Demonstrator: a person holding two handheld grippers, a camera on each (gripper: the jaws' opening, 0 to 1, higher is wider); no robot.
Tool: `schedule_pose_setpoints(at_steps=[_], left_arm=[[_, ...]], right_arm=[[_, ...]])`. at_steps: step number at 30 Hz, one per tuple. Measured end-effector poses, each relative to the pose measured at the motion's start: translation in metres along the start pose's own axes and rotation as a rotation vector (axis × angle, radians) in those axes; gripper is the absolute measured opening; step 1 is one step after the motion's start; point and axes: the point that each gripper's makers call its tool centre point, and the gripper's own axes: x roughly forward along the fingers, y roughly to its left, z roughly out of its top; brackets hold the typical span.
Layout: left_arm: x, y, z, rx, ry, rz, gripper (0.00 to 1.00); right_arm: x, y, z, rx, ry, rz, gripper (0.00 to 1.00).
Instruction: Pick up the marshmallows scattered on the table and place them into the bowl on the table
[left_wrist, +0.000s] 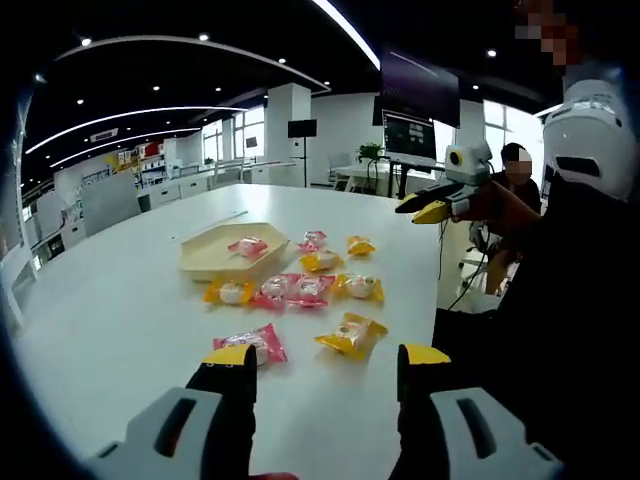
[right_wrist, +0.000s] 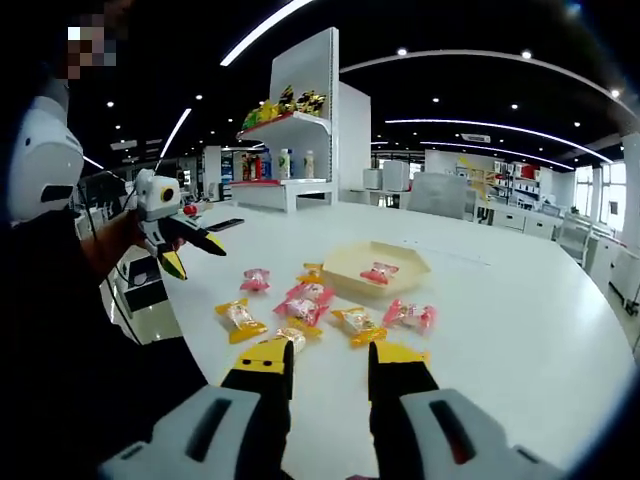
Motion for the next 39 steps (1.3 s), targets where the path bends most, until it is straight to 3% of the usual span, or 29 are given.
schedule_pose_setpoints(at_steps=[39], left_arm=[[0.039, -0.016, 0.0, 0.104, 0.091, -0.14, 0.56]], right_arm=[[-0.004, 0.005, -0.016, 0.003, 0.046, 0.035, 0.31]])
